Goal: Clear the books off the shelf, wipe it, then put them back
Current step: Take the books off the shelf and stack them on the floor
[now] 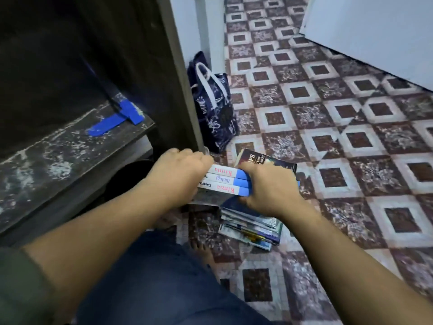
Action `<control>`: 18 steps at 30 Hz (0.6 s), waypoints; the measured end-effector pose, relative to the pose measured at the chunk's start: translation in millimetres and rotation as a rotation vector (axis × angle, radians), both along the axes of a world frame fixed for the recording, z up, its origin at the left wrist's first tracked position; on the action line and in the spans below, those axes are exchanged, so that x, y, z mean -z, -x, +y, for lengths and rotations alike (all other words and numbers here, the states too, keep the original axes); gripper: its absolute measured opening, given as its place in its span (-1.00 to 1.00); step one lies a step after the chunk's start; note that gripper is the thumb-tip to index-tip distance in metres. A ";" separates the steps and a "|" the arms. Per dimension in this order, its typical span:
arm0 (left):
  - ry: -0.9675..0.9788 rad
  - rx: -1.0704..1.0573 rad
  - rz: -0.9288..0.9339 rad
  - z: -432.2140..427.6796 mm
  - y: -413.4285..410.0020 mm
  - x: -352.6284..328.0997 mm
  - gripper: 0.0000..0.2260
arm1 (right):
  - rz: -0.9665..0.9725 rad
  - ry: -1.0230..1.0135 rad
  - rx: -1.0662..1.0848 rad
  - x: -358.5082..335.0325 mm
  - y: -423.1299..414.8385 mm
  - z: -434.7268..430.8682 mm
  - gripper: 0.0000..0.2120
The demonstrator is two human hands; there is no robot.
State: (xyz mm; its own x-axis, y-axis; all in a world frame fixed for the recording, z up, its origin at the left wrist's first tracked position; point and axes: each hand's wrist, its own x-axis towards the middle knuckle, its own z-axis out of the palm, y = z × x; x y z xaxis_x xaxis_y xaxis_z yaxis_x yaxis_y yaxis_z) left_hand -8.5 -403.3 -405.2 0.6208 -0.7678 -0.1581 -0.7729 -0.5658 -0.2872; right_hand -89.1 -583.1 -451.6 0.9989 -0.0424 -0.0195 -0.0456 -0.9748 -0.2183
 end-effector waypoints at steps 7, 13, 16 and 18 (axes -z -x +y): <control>-0.239 0.251 -0.239 -47.8 -49.8 22.0 -0.73 | 0.047 0.091 0.066 44.0 -3.8 -67.2 -0.61; -0.561 0.212 -0.124 -67.5 -63.4 61.3 -0.70 | -0.018 0.172 0.215 67.5 -22.1 -116.7 -0.61; -0.654 0.219 -0.107 -74.2 -59.9 73.8 -0.71 | -0.124 0.164 0.288 79.0 -43.5 -132.2 -0.61; -0.650 0.178 -0.054 -78.7 -60.5 78.2 -0.70 | -0.208 0.144 0.335 83.7 -61.4 -145.1 -0.60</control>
